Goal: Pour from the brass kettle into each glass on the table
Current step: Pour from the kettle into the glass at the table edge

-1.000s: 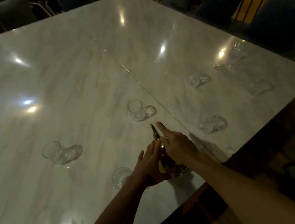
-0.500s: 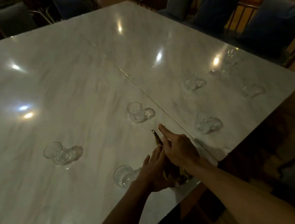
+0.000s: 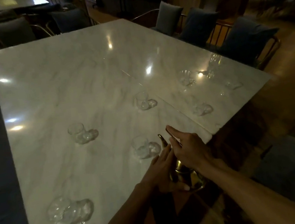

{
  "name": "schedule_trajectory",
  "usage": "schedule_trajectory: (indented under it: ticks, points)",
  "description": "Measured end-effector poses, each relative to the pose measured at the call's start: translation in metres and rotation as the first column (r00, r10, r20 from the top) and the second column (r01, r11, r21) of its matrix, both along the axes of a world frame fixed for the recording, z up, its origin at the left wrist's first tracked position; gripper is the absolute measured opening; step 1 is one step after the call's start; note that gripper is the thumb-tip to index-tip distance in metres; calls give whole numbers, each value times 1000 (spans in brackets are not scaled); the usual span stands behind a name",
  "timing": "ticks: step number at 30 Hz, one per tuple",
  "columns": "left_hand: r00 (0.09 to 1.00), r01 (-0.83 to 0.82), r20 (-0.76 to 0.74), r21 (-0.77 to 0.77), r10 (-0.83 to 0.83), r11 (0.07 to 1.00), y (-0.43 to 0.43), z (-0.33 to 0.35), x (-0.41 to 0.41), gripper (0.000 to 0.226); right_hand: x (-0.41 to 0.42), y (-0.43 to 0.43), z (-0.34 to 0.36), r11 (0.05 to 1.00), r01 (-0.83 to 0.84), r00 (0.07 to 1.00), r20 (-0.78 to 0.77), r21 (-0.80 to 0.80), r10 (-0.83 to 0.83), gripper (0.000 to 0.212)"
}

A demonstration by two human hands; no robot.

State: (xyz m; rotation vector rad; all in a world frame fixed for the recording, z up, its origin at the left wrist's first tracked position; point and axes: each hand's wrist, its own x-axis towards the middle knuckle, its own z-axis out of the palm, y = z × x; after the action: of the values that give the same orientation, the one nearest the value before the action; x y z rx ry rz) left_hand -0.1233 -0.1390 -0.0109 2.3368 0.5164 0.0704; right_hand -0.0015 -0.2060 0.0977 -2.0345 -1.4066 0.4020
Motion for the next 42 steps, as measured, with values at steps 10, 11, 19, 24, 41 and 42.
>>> schedule_trajectory:
  ticks: [10, 11, 19, 24, 41, 42]
  points:
    - [976, -188, 97, -80, 195, 979, -63, -27, -163, 139, -143, -38, -11, 977, -205, 978, -39, -57, 203, 44]
    - [969, -214, 107, -84, 222, 973, -67, -30, -176, 138, -156, -37, -12, 968, -239, 971, -39, -73, 237, 45]
    - [891, -399, 161, -166, 424, 902, -83, -27, -240, 126, -218, -17, -2, 868, -461, 883, 4, -184, 470, 46]
    - [841, -471, 203, -186, 502, 863, -75, -18, -254, 115, -238, 6, 6, 810, -546, 815, 89, -214, 573, 47]
    - [737, -575, 200, -317, 646, 754, -53, -25, -274, 110, -278, 64, 5, 692, -616, 683, 182, -378, 707, 46]
    - [735, -578, 197, -321, 649, 751, -53, -25, -273, 111, -279, 67, 4, 686, -616, 678, 182, -387, 712, 46]
